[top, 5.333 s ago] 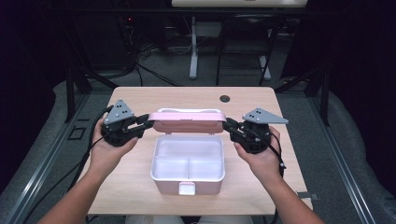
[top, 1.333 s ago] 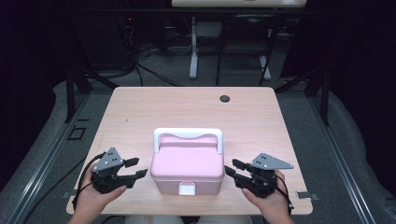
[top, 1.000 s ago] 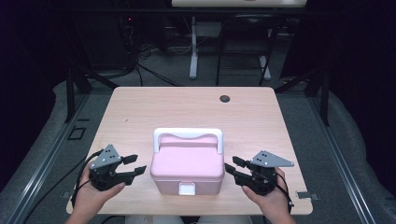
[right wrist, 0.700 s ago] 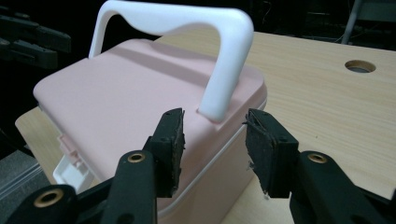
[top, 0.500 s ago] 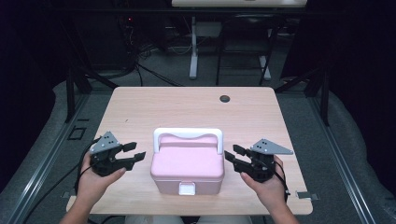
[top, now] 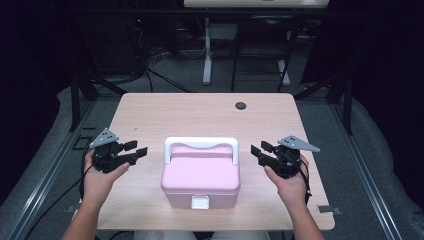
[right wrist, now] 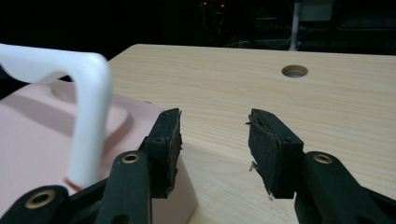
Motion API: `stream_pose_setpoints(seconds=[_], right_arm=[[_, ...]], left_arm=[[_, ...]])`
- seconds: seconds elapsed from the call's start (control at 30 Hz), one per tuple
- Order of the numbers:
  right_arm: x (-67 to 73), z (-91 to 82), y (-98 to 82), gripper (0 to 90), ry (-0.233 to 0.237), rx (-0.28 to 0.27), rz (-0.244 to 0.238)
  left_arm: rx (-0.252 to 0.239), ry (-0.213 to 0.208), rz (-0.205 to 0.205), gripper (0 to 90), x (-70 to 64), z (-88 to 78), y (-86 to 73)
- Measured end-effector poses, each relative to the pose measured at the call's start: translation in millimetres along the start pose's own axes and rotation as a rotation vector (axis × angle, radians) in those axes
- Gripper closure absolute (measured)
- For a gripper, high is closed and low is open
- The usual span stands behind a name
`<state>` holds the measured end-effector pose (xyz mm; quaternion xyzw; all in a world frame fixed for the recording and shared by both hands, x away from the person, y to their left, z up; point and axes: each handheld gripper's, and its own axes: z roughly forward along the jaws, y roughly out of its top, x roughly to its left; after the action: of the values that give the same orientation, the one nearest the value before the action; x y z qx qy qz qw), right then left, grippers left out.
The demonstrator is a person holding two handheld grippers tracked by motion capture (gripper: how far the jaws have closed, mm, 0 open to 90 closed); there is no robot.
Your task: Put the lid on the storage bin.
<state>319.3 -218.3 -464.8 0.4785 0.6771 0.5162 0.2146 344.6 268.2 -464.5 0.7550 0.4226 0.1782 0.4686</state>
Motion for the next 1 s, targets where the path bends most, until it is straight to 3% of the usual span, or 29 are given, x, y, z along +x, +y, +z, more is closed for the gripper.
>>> stream_pose_setpoints(seconds=[0.1,0.2,0.57,0.77,1.0], right_arm=[[-8.9,1.2,-4.6,52.9,-0.023,0.003,0.016],[-16.6,4.0,-11.3,52.8,-0.065,0.024,0.001],[-33.0,12.9,-34.5,51.4,-0.125,0.052,0.018],[-36.5,18.3,-47.0,51.3,-0.146,0.058,-0.002],[-40.0,25.1,-57.5,51.4,-0.136,0.096,0.031]], left_arm=[[0.008,0.017,-0.023,47.2,7.6,2.0,-7.6],[0.019,0.03,-0.03,47.2,13.1,4.1,-14.3],[0.028,0.058,-0.05,47.3,22.5,10.5,-33.1],[0.051,0.08,-0.041,47.0,24.7,17.0,-43.2],[0.105,0.087,-0.041,47.3,26.6,31.2,-56.6]])
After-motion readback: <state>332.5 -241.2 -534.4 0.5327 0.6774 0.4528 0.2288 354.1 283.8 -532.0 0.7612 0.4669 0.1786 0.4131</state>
